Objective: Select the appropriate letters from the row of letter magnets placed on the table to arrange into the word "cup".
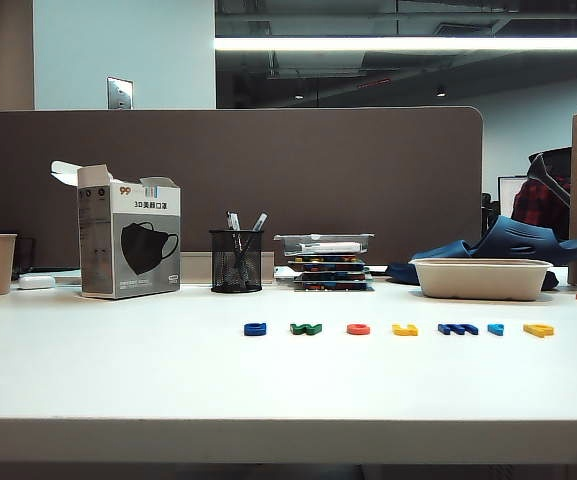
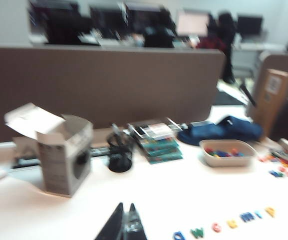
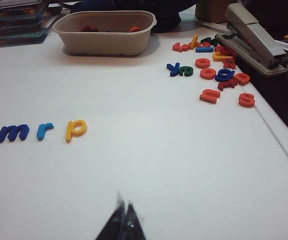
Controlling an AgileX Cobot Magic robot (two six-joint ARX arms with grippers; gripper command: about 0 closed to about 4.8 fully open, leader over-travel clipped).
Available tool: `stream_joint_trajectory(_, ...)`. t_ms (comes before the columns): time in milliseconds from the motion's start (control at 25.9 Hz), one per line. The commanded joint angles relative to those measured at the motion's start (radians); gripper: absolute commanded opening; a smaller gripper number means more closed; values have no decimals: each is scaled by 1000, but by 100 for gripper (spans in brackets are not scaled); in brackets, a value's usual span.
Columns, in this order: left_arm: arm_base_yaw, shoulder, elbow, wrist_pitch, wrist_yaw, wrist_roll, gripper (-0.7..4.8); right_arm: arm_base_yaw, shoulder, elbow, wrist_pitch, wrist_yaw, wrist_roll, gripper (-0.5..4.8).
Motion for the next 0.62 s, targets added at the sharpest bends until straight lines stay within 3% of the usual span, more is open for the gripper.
stream_joint_trajectory(39, -1, 115, 159, -164, 58, 27, -5, 0, -10, -3, 6, 2, -2, 4)
stream_joint_trajectory(309, -1, 396, 550, -544, 71, 50, -5, 0, -10, -3, 6, 2, -2, 4)
stream_joint_trajectory(424, -32, 481, 673, -626, 70, -56, -5, 0, -10, -3, 6, 2, -2, 4)
stream_joint_trajectory(617, -174, 605, 825, -683, 69, -167, -5, 0, -10, -3, 6, 2, -2, 4)
